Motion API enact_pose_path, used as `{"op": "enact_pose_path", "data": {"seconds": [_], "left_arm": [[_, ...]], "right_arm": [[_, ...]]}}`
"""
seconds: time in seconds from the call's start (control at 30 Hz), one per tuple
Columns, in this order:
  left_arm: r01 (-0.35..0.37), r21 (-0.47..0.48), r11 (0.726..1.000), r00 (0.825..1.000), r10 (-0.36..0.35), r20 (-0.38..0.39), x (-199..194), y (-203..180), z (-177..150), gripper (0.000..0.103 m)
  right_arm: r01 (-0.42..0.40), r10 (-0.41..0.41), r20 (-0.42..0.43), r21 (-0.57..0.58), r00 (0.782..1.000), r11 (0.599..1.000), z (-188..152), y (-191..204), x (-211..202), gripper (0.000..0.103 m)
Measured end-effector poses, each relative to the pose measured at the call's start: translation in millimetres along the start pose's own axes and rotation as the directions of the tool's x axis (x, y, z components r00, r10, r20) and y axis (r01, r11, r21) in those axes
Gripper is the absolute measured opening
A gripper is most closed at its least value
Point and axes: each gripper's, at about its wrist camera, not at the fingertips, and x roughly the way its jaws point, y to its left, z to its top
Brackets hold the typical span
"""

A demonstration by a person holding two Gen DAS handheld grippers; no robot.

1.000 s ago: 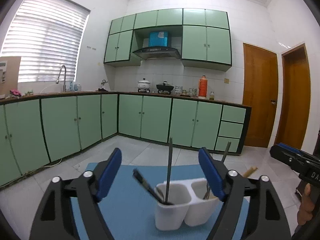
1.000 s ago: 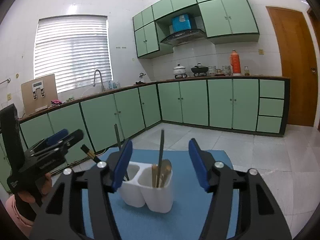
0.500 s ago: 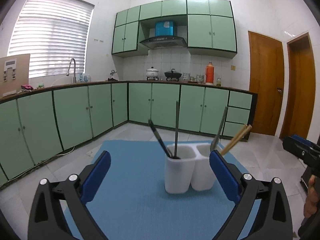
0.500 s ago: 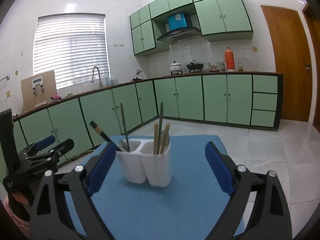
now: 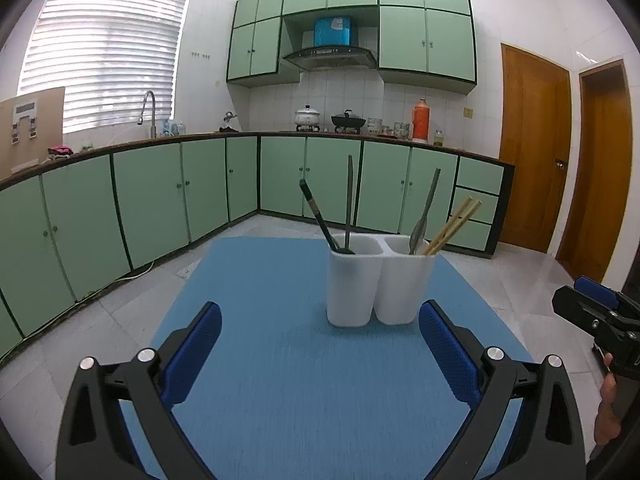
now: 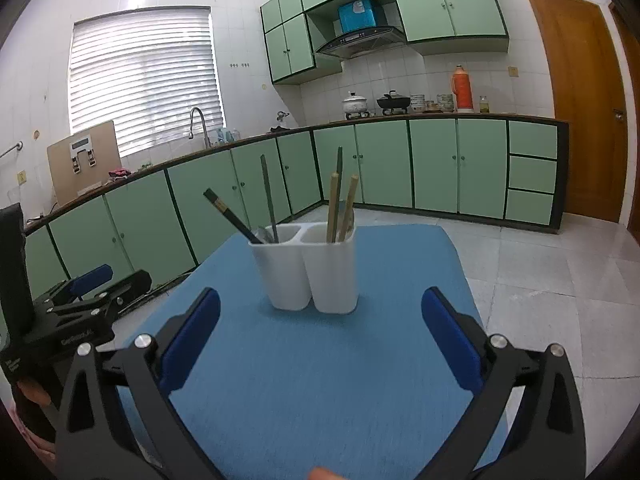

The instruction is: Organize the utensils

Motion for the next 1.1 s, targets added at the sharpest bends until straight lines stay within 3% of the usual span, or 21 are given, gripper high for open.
{"op": "enact_pose_path", "data": {"seconds": [0.5,1.1], "left_arm": [[-0.006,0.011,1.000,0.999,0.007,-0.039,-36.8,-5.2,-25.8,0.097],[0.015,0.014,1.000,1.000,-0.015,-0.010,-75.9,-4.1,-8.0,0.097]], "right_arm": [[-0.011,0.011,-0.060,-0.008,0.998,1.000,-28.9,24.8,-23.7,0.098],[0.012,-0.014,-0.039,-0.048,0.999,0.999,-8.0,43.4,-49.0,0.098]]}}
